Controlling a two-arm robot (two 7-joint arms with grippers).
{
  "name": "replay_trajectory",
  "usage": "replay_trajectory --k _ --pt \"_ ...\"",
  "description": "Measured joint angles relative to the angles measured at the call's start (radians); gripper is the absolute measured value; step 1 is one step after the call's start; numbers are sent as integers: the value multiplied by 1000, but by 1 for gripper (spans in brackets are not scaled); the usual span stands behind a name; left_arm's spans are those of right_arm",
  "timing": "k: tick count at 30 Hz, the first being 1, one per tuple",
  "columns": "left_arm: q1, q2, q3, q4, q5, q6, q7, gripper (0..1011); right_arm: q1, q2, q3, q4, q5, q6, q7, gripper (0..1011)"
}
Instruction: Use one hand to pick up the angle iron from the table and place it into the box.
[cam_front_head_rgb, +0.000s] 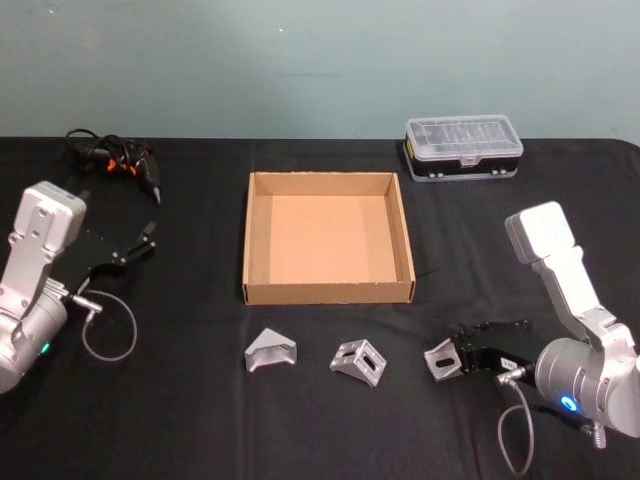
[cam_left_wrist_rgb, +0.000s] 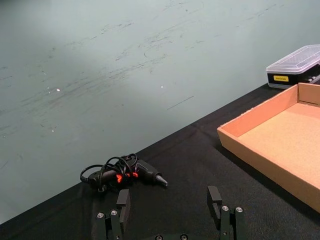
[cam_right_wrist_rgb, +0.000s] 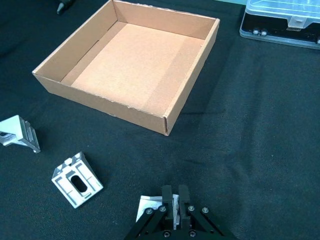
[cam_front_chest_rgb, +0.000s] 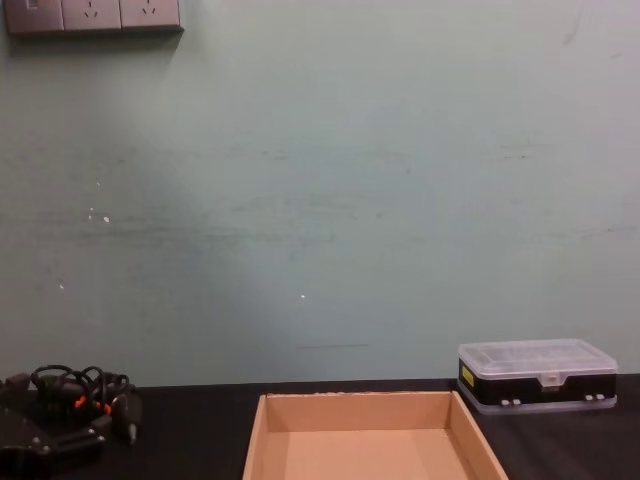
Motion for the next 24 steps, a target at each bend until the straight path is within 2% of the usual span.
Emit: replay_trajectory --k 10,15,20,24 --pt "0 0 0 0 0 0 0 1011 -8 -12 14 -32 -34 -41 5 75" --pt "0 0 0 0 0 0 0 1011 10 -19 22 -63 -50 -48 14 75" --pt "0 0 0 0 0 0 0 1011 82 -37 14 -64 -67 -37 37 75" --pt "0 0 0 0 0 0 0 1012 179 -70 -14 -1 -81 -20 70 75"
